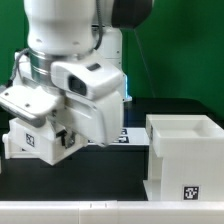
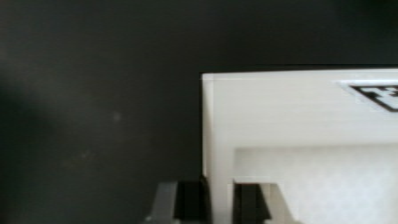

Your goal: Assemble drawer

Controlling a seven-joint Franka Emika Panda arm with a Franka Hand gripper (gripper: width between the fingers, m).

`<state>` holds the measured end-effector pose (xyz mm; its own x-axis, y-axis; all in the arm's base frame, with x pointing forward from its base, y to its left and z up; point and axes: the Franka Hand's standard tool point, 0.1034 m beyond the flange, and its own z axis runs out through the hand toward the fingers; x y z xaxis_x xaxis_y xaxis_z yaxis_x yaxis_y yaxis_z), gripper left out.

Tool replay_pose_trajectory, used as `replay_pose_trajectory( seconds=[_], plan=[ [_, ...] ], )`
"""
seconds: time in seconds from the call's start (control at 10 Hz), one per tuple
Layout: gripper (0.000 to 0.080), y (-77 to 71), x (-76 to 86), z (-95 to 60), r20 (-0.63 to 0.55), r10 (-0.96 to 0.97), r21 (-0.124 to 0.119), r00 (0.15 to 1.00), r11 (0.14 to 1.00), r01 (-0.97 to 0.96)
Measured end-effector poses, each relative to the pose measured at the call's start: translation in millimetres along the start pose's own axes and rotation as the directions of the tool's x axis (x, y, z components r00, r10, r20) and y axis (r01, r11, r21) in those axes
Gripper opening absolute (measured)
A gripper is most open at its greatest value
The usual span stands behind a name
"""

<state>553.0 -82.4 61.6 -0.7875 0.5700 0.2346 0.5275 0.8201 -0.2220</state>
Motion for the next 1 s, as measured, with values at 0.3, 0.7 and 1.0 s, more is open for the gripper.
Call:
replay_pose_trajectory(
  seconds=[0.3,0.7,1.0],
  plan=[
    [0.0038,15.8,4.8,27.0,-0.056,-0.160,0.037,0.985,0.986,0.163],
    [0.0038,13.3,-3.8,29.4,-0.064,-0.304,0.054,0.951,0.950,0.307],
    [0.0363,11.9,-4.3,29.9,-0.065,-0.301,0.055,0.951,0.951,0.305]
  ],
)
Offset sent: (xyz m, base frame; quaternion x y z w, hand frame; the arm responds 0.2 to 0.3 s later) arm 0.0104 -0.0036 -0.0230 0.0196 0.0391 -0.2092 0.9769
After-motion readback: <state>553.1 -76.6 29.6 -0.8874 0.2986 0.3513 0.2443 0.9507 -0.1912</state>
